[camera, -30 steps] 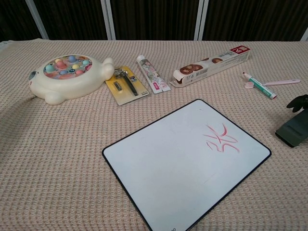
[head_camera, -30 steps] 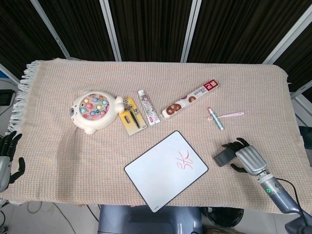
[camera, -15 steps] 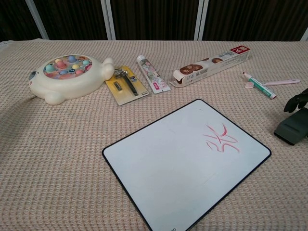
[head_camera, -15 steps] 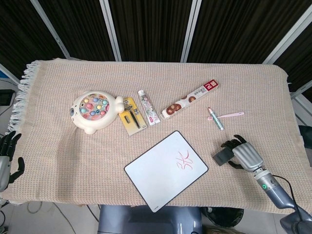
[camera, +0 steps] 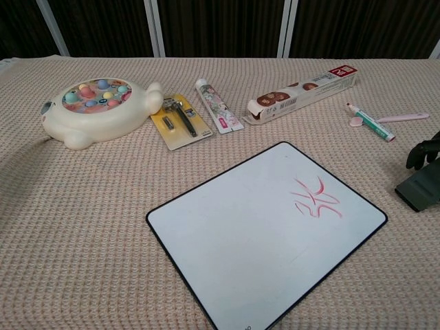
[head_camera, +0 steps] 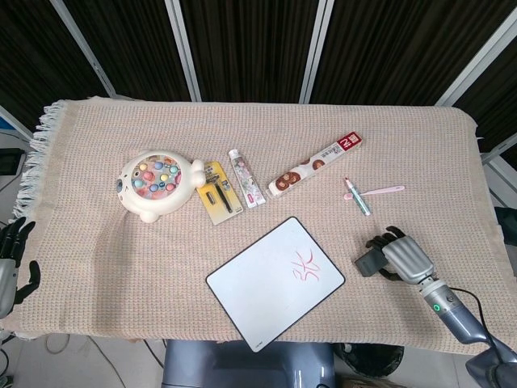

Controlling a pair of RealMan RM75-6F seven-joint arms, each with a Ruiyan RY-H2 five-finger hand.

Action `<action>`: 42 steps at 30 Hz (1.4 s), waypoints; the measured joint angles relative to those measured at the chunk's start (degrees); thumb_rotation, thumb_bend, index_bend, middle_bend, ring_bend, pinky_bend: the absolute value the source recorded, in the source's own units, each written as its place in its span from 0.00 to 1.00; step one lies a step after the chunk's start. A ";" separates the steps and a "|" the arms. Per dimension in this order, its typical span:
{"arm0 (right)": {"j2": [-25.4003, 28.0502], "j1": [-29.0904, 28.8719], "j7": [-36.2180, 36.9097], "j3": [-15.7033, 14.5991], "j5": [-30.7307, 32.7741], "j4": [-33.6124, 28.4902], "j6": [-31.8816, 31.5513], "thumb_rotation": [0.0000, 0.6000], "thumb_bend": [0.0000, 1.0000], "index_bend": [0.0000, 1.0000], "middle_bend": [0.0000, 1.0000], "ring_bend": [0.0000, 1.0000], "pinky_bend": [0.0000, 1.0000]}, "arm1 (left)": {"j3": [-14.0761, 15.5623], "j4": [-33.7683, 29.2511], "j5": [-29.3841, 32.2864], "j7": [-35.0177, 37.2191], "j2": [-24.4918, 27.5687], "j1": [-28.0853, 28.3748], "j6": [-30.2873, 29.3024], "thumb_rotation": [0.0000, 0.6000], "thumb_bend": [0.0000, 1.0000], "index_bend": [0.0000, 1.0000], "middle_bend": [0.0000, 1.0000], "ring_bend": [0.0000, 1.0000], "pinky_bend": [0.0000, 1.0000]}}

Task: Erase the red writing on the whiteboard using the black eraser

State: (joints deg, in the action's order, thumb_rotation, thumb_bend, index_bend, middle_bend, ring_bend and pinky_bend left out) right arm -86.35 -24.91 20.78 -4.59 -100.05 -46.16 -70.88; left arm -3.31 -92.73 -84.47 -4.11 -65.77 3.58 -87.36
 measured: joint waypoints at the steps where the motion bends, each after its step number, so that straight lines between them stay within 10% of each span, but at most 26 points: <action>1: 0.14 -0.05 -0.17 0.00 0.07 -0.29 -0.02 1.00 0.37 0.44 0.47 0.42 0.28 | 0.00 -0.03 0.02 0.02 0.00 -0.01 0.01 1.00 0.60 0.06 0.00 0.03 0.05; 15: 3.87 -2.68 -3.32 1.03 0.54 -8.25 0.78 1.00 0.39 0.49 0.49 0.45 0.30 | 0.10 -0.47 0.17 0.11 0.12 -0.04 0.25 1.00 0.60 0.06 0.00 0.04 0.05; 42: 4.87 -14.97 -26.07 8.58 14.56 -33.59 23.41 1.00 0.39 0.50 0.50 0.46 0.32 | 0.17 -0.67 0.16 1.18 0.72 -0.06 0.54 1.00 0.60 0.06 0.00 0.04 0.05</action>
State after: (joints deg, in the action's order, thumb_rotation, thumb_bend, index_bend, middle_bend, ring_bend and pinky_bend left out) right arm -81.48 -39.88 -5.29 3.99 -85.48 -79.75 -47.47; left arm -3.14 -93.40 -84.31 -2.93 -65.05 3.52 -86.82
